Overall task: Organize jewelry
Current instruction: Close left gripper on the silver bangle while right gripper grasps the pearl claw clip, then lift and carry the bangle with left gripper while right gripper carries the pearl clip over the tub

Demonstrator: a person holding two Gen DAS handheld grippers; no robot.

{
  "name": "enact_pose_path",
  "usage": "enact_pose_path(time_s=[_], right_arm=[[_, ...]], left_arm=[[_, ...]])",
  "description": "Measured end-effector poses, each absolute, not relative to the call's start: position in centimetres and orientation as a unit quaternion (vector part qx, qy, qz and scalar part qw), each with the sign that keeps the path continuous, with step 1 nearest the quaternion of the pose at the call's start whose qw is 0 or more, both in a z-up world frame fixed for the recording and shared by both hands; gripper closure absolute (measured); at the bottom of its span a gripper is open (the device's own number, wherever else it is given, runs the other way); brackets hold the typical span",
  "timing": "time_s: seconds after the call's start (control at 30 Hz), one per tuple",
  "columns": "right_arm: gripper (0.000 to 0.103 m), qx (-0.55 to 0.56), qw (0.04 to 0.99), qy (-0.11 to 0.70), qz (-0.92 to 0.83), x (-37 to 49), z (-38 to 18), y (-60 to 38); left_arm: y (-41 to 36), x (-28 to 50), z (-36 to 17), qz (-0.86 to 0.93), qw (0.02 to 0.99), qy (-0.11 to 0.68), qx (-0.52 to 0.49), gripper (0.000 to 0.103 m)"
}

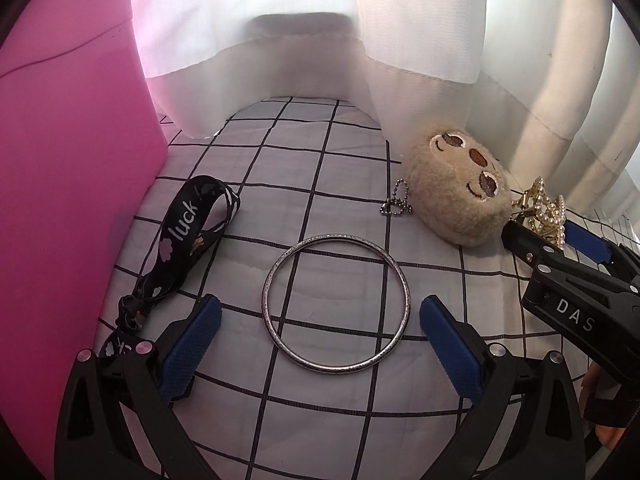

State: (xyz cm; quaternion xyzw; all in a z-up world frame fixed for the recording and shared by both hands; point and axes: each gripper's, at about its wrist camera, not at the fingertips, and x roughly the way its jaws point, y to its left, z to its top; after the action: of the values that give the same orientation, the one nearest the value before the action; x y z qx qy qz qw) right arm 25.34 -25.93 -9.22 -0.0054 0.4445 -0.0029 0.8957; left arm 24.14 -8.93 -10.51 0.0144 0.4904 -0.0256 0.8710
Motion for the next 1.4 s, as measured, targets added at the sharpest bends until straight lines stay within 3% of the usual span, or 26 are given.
enact_pose_path(time_s=[0.3,0.37,0.43,0.47,0.9,1.23,1.4], right_arm=[[0.025,-0.002,0.897,0.441,0.001,25.7,-9.4,-26.2],[0.032,-0.005,0.899,0.439,0.006,25.5,-9.3,-26.0],[0.048,-0.01,0.9,0.435,0.005,25.2,-9.3,-25.6],[0.048,-0.01,0.901,0.434,0.005,25.1,-9.3,-25.6],[0.049,0.043,0.906,0.42,0.026,23.3,-9.1,-27.6],[0.049,0.081,0.916,0.392,0.026,18.0,-7.1,-29.4],[0.055,0.089,0.921,0.379,0.028,15.0,-5.6,-29.6]], left_arm=[[-9.4,24.0,-10.5,-0.025,0.877,0.479,0.016,0.01],[-9.6,23.1,-10.1,-0.032,0.88,0.473,0.02,0.018],[-10.0,22.1,-9.7,-0.043,0.883,0.467,0.027,0.029],[-10.2,21.8,-9.5,-0.047,0.883,0.466,0.03,0.033],[-9.8,18.7,-8.3,-0.062,0.89,0.45,0.024,0.035],[-9.5,14.2,-3.9,-0.088,0.913,0.398,0.019,0.035],[-8.9,12.0,-1.7,-0.101,0.921,0.376,0.01,0.035]])
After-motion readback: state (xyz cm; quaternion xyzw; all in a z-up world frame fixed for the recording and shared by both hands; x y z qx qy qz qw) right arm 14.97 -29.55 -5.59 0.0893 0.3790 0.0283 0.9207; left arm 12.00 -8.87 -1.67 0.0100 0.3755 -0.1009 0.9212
